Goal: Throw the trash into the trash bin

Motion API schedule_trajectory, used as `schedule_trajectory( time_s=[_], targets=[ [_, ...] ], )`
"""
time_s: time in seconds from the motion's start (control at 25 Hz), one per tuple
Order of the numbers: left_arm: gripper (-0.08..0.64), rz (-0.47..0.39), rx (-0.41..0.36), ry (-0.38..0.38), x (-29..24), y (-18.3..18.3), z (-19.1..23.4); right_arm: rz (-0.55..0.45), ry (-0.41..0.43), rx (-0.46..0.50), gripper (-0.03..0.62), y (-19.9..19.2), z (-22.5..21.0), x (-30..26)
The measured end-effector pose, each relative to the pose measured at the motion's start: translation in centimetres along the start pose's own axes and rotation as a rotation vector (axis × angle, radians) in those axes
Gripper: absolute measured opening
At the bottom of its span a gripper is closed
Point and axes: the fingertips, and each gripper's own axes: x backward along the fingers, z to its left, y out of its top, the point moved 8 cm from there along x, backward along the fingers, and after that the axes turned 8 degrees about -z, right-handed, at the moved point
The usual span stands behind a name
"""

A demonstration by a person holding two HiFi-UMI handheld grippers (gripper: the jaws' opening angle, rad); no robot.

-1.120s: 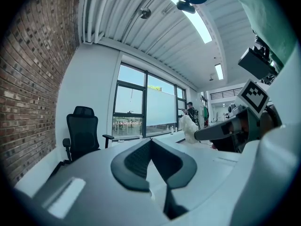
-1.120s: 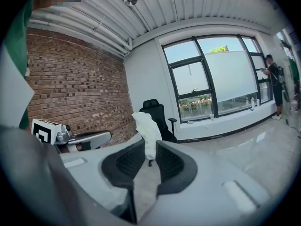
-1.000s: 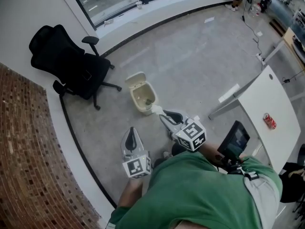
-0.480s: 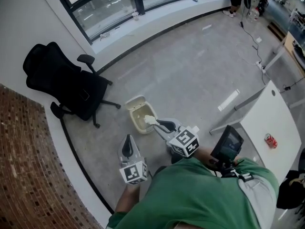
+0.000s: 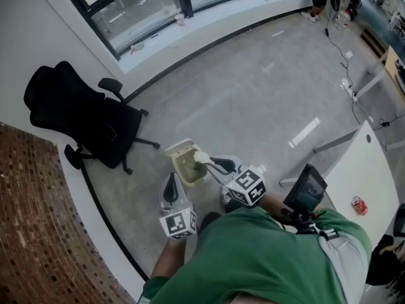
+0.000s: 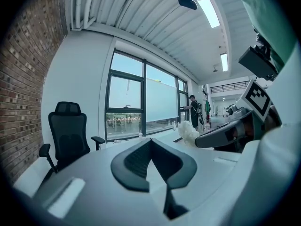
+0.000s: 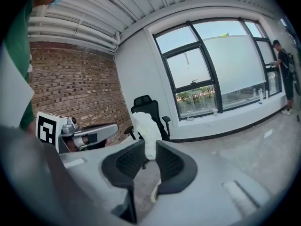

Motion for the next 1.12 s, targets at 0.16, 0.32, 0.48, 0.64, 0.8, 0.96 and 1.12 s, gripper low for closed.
schedule_trajectory(
  time_s=[0.16, 0.32, 0.48, 0.64, 0.8, 0.96, 1.12],
  targets=[
    [0.006, 0.016, 0.0, 0.026, -2.0, -0.2, 0.0, 0.027, 0.009, -0.006, 0.072, 0.1, -2.2, -1.1],
    [0.006, 0.041, 0.017, 0.044, -2.9, -1.2, 0.9, 0.059, 0.016, -0.016, 0.072, -0.4, -3.2, -2.7],
    [0.006, 0.062, 0.023, 0.064, -3.6, -2.4, 2.3, 0.087, 0.023, -0.022, 0.072, -1.0, -3.6, -4.7],
    [0.006, 0.1, 0.033, 0.052, -4.3, -3.2, 3.5, 0.123, 0.017, -0.025, 0.072, -2.0, -3.7, -6.5],
    [0.006, 0.138, 0.04, 0.037, -4.8, -4.2, 4.7, 0.165, 0.016, -0.036, 0.072, -3.1, -3.6, -8.6],
    [0.006, 0.183, 0.053, 0.034, -5.0, -6.2, 6.0, 0.219, 0.021, -0.042, 0.072, -5.0, -3.5, -10.6],
    [0.006, 0.233, 0.069, 0.029, -5.1, -8.5, 7.0, 0.27, 0.035, -0.044, 0.072, -7.3, -3.3, -12.5]
  ],
)
